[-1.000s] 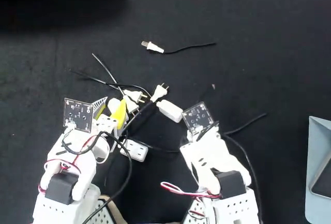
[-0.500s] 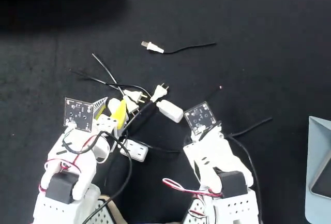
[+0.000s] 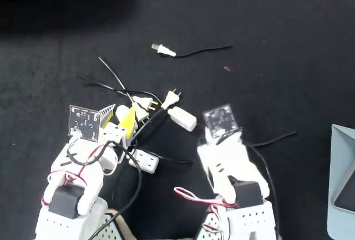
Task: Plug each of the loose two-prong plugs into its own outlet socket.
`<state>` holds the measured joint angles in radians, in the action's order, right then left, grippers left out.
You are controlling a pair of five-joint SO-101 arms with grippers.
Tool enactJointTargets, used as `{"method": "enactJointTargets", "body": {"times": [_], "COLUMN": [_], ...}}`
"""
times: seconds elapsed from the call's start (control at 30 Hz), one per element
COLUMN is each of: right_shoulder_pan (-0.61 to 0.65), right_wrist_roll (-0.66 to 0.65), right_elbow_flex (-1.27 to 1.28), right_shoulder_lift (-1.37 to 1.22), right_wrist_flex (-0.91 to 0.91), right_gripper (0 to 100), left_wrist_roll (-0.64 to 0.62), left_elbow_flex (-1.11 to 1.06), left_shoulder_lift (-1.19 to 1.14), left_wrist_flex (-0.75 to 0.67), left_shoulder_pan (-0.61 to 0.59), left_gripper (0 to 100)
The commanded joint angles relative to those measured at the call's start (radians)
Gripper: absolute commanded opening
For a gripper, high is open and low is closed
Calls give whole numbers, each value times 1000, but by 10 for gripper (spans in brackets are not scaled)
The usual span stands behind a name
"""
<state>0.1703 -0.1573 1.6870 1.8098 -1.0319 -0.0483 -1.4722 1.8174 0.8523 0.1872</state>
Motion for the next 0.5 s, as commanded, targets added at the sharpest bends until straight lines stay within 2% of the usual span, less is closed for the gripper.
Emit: {"method": "enactJointTargets", "body": {"times": [0.0, 0.27, 0.47], "right_shoulder_pan": [-14, 29, 245], "right_wrist_roll": [12, 49, 166], "right_elbow_flex": [-4, -15, -150], "right_shoulder_lift": [77, 77, 84], "right_wrist_flex": [133, 241, 183], "right_gripper": [12, 12, 12], "left_wrist_roll": [-8, -8, -8], "left_elbow_flex": [8, 8, 19], "left_shoulder_lift": [2, 2, 2], "left_wrist_flex": [2, 2, -12], "left_shoulder_pan": [-10, -8, -10], "left_gripper": [159, 160, 163]}}
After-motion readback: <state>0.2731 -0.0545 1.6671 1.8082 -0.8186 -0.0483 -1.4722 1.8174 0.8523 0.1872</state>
